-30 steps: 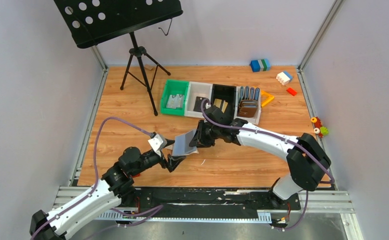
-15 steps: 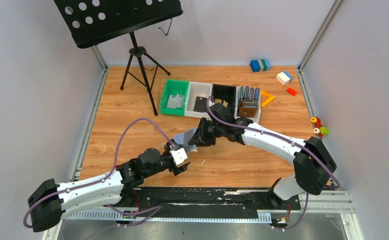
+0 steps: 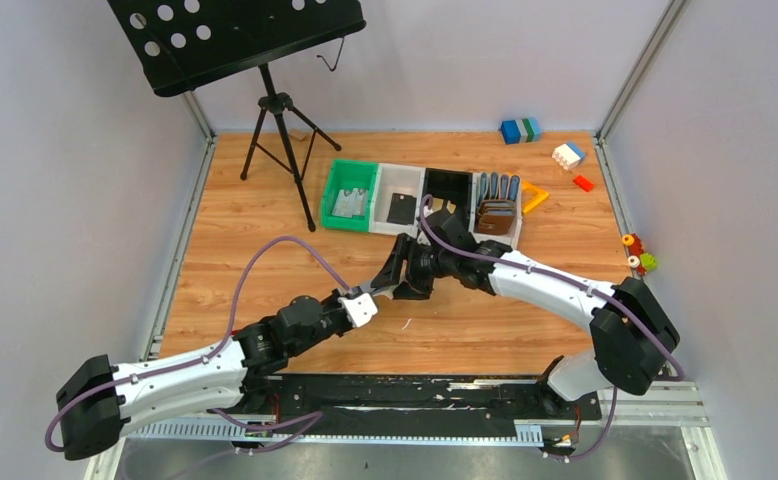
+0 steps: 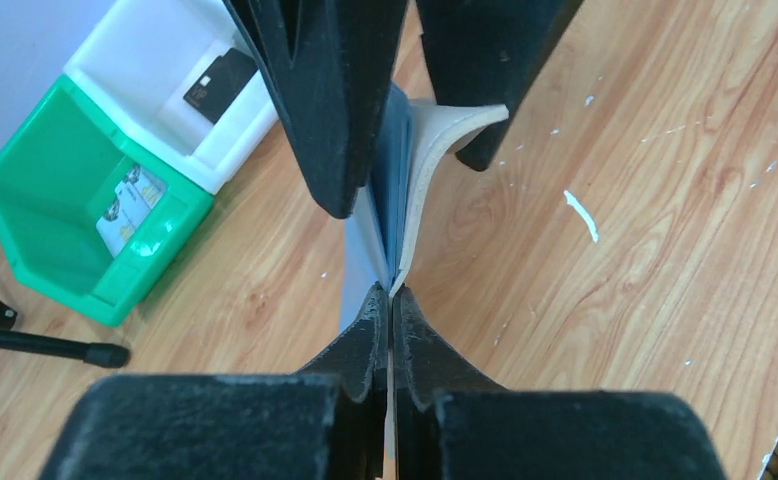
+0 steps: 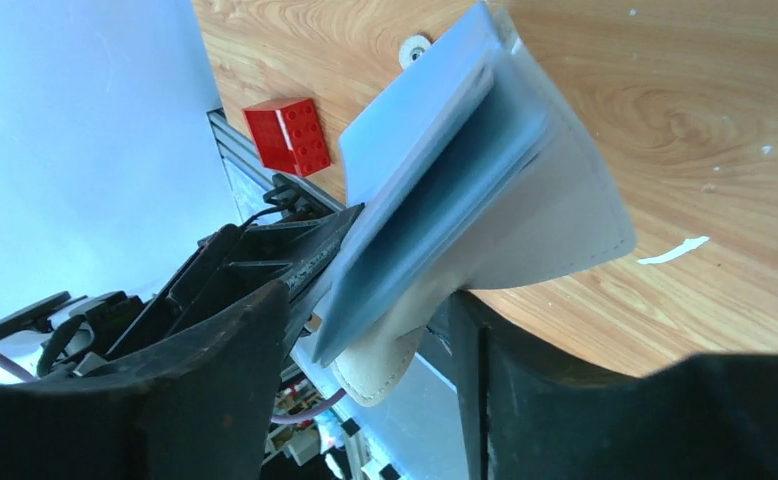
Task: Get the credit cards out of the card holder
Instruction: Remove the credit card from the card holder.
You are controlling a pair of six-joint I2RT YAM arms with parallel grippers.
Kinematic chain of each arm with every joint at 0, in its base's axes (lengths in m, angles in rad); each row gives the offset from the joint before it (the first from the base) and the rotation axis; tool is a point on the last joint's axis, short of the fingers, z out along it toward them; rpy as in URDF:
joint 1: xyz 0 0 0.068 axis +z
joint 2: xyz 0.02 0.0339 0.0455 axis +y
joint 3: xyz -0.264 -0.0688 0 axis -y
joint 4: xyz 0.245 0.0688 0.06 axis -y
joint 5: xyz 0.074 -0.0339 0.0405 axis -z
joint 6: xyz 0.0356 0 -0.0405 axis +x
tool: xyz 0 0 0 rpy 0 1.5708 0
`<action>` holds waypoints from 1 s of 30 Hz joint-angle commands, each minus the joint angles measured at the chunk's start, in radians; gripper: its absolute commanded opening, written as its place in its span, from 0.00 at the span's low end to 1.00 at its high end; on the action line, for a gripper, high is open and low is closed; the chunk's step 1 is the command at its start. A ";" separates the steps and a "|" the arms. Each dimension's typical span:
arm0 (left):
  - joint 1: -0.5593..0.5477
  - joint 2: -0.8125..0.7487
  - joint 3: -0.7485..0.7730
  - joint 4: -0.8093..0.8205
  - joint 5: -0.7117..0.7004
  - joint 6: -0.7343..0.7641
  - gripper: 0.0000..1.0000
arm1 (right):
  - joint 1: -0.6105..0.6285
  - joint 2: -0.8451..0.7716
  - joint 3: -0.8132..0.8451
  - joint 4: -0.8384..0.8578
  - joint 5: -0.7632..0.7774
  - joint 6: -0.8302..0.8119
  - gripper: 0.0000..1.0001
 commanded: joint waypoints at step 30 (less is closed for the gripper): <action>-0.006 0.130 0.046 0.074 0.092 -0.054 0.00 | 0.002 -0.116 -0.265 0.285 0.134 0.294 0.92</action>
